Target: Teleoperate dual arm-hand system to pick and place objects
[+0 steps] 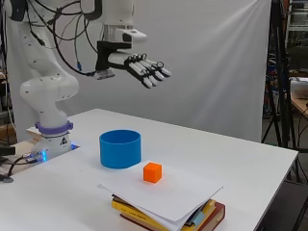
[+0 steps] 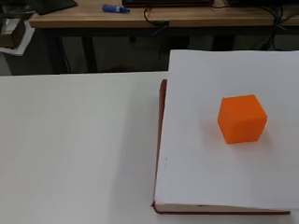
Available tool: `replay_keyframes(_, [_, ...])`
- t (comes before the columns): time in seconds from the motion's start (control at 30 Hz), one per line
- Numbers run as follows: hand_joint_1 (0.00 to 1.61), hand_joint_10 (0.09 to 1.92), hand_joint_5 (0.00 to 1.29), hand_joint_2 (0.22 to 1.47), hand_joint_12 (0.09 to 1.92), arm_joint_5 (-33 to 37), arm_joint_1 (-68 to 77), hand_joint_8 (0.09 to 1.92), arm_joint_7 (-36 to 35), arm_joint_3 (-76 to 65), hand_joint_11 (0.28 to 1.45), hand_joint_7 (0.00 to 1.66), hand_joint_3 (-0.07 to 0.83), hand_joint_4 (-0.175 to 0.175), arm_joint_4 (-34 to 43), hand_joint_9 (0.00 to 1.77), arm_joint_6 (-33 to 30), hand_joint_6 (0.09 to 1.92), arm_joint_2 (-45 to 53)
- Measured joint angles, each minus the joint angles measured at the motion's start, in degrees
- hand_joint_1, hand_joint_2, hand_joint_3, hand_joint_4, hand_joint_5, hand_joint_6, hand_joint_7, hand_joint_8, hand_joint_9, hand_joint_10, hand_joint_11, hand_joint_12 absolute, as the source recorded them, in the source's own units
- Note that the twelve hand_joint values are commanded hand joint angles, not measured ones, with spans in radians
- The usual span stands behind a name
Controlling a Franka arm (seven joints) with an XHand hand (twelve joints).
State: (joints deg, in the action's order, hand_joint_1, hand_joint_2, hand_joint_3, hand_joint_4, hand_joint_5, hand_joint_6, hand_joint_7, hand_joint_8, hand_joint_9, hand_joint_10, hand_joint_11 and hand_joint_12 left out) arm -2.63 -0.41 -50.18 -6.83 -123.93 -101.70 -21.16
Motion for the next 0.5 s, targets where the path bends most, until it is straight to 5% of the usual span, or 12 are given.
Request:
replay_keyframes(0.17, [0.35, 0.09, 0.04, 0.96, 0.09, -2.9, -0.8, 0.09, 6.2, -2.2, 0.47, 0.14, -0.015, 0.031, 1.6, 0.31, -10.9, 0.09, 10.3])
replay_keyframes(0.33, [0.34, 0.09, 0.02, 0.96, 0.09, -3.8, -2.0, 0.09, 2.4, -6.4, 0.56, 0.08, -0.006, 0.002, -6.4, 0.37, -26.4, 0.09, 10.7])
replay_keyframes(0.5, [0.33, 0.09, 0.00, 0.95, 0.09, -0.5, -0.4, 0.09, -2.3, -11.0, 0.54, 0.08, -0.005, -0.013, -8.4, 0.36, -28.0, 0.09, 15.5])
